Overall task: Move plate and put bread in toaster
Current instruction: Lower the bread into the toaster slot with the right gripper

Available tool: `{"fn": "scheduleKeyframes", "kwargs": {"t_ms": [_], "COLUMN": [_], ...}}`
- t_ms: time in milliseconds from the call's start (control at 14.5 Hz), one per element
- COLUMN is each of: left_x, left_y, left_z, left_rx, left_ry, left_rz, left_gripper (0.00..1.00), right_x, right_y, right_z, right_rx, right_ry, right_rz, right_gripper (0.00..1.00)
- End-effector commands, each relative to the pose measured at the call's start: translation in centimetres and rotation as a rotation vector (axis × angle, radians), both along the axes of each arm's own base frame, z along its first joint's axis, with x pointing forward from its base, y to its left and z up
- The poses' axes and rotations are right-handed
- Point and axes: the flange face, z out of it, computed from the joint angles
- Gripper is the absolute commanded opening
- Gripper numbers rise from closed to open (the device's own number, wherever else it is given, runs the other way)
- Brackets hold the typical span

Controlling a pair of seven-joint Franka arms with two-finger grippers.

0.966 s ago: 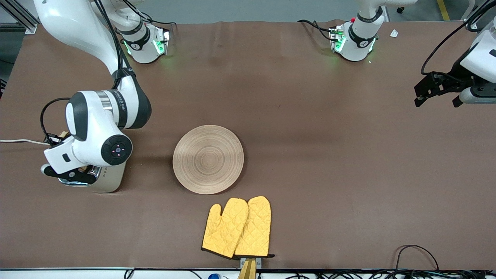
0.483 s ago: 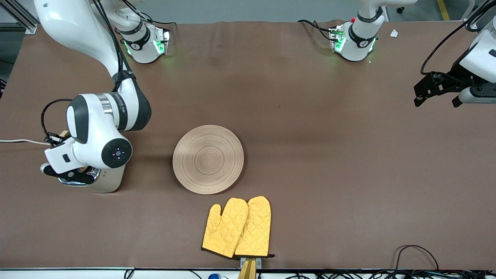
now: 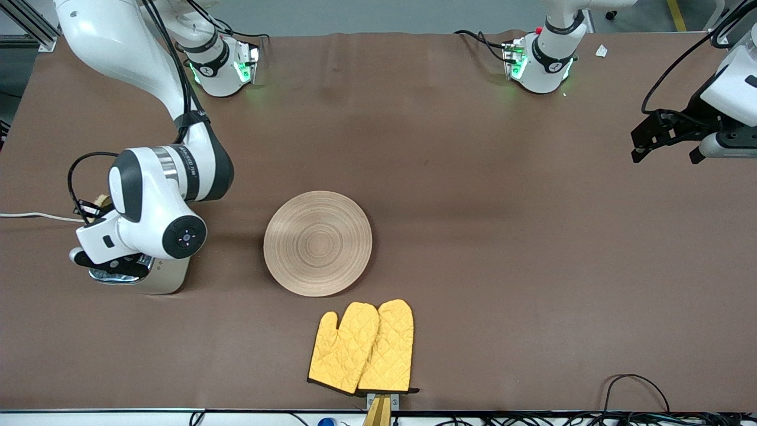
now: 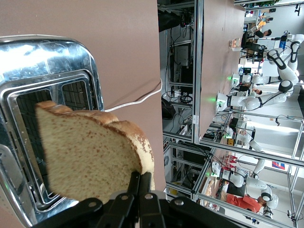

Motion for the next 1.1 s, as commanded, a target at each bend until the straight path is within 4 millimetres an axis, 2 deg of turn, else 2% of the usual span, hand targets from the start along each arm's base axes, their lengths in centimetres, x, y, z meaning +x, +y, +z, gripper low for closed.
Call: {"fn": "scheduleKeyframes", "kwargs": {"t_ms": [0,138,345,552,690,759,897,1034], "left_x": [0.0,0.0,0.0,0.0,0.0,0.0,0.0,0.0], "left_y": [-0.3,-0.3,-0.3,-0.3,-0.3,-0.3,-0.4,-0.4], "left_z": [0.5,0.5,0.5,0.5,0.5,0.5,0.5,0.5], "left_rx": [-0.001,-0.001,-0.001,-0.001,-0.001,-0.001,-0.003,-0.003], "left_ry": [0.004,0.004,0.004,0.004,0.004,0.004,0.004,0.004], "left_rz": [0.008,0.008,0.008,0.008,0.008,0.008,0.008,0.008], "left_gripper": [1.00,1.00,1.00,1.00,1.00,1.00,1.00,1.00], "right_x": [-0.5,-0.5,-0.8,-0.5,-0.1,0.1,0.4,0.6], "right_y": [-0.3,-0.3,-0.4,-0.3,-0.7,-1.4,-1.8,-2.0], "right_z": [-0.6,-0.8,-2.1,-2.2,-2.7,-3.1,-4.6,-4.4], "right_rx": [-0.006,-0.006,-0.007,0.004,0.022,0.041,0.058,0.064], "right_ry": [0.005,0.008,0.025,0.013,0.003,0.002,0.016,0.011], "right_rz": [-0.008,-0.005,0.008,0.022,0.032,0.022,0.016,0.013], "right_gripper": [0.00,0.00,0.00,0.00,0.04,0.17,0.61,0.84]}}
